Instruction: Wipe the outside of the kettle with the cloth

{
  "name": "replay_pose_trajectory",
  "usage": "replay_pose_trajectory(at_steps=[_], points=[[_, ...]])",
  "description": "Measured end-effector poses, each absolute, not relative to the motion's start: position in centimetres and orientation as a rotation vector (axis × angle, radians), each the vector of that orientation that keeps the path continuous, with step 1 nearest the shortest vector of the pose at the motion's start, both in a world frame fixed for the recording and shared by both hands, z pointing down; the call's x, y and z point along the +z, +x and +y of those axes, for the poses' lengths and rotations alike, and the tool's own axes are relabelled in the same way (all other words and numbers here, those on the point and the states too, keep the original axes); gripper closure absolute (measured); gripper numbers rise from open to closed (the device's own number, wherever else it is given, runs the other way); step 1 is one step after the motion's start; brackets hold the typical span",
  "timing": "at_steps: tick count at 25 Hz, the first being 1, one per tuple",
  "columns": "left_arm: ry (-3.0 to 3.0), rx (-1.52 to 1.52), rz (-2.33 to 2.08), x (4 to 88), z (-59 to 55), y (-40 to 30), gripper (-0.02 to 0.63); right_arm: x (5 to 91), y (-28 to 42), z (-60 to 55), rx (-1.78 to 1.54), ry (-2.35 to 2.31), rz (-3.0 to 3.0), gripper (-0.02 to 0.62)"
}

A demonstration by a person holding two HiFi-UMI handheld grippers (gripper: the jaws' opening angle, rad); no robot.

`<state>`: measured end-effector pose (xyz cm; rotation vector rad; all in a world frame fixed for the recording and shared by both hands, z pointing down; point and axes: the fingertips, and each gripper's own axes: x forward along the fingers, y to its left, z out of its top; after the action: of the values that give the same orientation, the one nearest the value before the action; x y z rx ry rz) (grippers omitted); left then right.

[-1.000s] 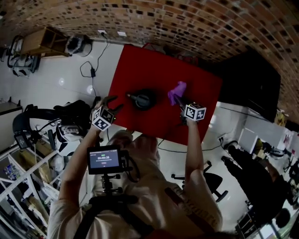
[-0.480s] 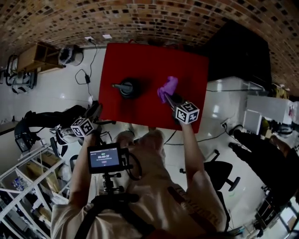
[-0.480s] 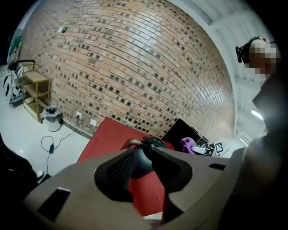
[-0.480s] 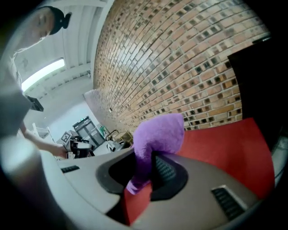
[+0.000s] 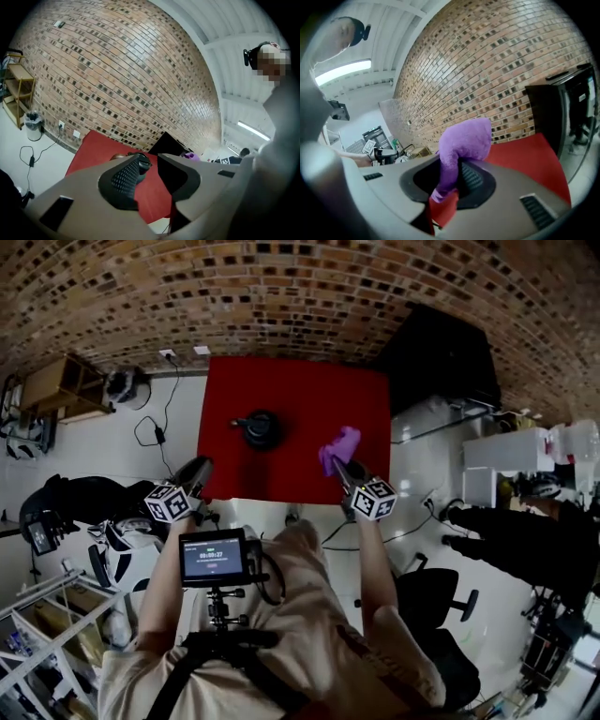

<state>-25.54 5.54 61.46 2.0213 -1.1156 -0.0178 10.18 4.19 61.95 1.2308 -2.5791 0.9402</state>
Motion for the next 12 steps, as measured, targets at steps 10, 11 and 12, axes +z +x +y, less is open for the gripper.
replay_pose_trajectory(at_steps=[10, 11, 12], points=[[2.106, -0.089, -1.068, 59.9, 11.8, -30.5, 0.483, 58.2, 8.6, 12.0, 0.825, 1.527, -2.533, 0.499], [2.107, -0.09, -1.06, 60.1, 12.4, -30.9, 0.483, 58.1, 8.4, 12.7, 0.824, 1.549, -2.531, 0.499], [2.105, -0.088, -1.052, 60.4, 13.0, -31.1, 0.483, 58.1, 8.1, 13.5, 0.827, 1.567, -2.53, 0.499]])
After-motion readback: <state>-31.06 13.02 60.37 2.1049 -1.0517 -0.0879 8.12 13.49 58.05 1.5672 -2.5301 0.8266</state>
